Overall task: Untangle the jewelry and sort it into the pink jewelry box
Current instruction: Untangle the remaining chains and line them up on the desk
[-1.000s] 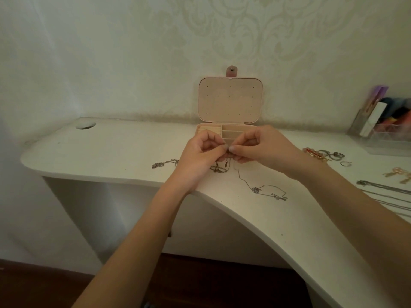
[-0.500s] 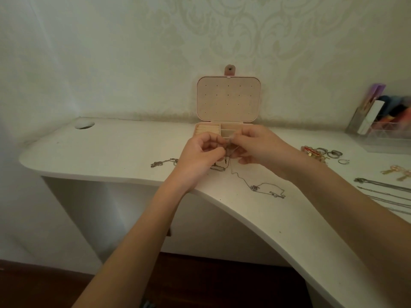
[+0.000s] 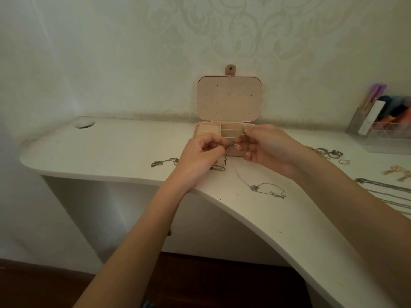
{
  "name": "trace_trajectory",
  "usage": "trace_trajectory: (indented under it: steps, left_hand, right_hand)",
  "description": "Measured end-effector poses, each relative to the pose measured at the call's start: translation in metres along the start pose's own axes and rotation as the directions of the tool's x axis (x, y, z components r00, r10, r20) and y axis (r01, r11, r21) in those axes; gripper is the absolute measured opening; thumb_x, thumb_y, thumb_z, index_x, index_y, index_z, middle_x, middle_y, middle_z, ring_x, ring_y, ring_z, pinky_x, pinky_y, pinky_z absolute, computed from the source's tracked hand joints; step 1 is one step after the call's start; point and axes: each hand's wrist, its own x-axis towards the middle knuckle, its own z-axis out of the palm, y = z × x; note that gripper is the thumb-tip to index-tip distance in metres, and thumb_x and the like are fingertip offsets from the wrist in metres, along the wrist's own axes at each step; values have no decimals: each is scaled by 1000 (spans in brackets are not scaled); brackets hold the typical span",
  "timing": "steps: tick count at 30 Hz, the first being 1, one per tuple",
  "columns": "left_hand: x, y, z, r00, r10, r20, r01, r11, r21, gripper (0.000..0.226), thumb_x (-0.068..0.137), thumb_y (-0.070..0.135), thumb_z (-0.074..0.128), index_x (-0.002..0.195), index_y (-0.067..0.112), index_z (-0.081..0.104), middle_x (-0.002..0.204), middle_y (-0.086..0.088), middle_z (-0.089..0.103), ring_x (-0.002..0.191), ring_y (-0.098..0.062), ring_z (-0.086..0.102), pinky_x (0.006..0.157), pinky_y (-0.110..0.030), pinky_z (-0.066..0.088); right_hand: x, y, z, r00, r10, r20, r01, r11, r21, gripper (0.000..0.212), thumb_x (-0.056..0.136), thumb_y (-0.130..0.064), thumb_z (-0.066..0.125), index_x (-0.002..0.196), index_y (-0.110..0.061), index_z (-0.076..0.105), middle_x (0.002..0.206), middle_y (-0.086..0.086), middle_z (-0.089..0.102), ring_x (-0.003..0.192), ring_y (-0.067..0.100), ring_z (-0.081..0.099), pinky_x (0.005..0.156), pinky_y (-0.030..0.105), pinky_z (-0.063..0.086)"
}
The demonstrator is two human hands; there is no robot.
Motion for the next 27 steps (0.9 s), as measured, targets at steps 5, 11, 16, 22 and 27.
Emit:
trace_trajectory:
  steps: [5,11,16,22,27]
  left_hand:
    - [1,0,0,1000,3,-7,-3,1000,-3,30,84,-4,55,79,23,67,71,-1,57,54,-2,47,56,-16,40]
    - [1,1,0,999,-23,-22,22,999,-47,25,85,-4,56,80,19,66,66,2,55,53,-2,48,56,-15,41]
    - [3,-1,-1,999,-45,-28,42,993,-107,23,85,-5,54,85,16,62,67,1,57,52,-4,48,55,-16,40]
    - [3,-3,-2,999,-45,-19,42,991,-131,20,86,-4,56,87,15,60,66,2,58,54,-6,49,57,-17,42]
    - [2,-2,-1,999,-26,-31,23,997,-76,24,86,-3,54,83,19,63,70,0,57,54,-4,47,54,-15,39]
  right_hand:
    - [3,1,-1,998,-36,-42,36,999,-16,25,103,-18,36,88,-8,53,77,7,63,62,12,64,53,19,50]
    - [3,2,-6,953,-275,-126,143,776,-615,17,90,-4,51,99,-16,61,84,1,62,64,8,58,59,22,47]
    - [-4,-3,3,943,-306,127,291,580,-761,12,87,-18,63,87,-20,75,77,-6,65,65,5,50,63,21,39]
    - [-1,6,2,948,-260,184,309,612,-728,11,85,-19,69,82,-9,73,71,-1,62,57,-3,50,55,7,40]
    - [-1,2,-4,944,-276,179,322,665,-674,7,90,-12,63,85,-9,65,73,-3,62,51,-9,53,49,3,38]
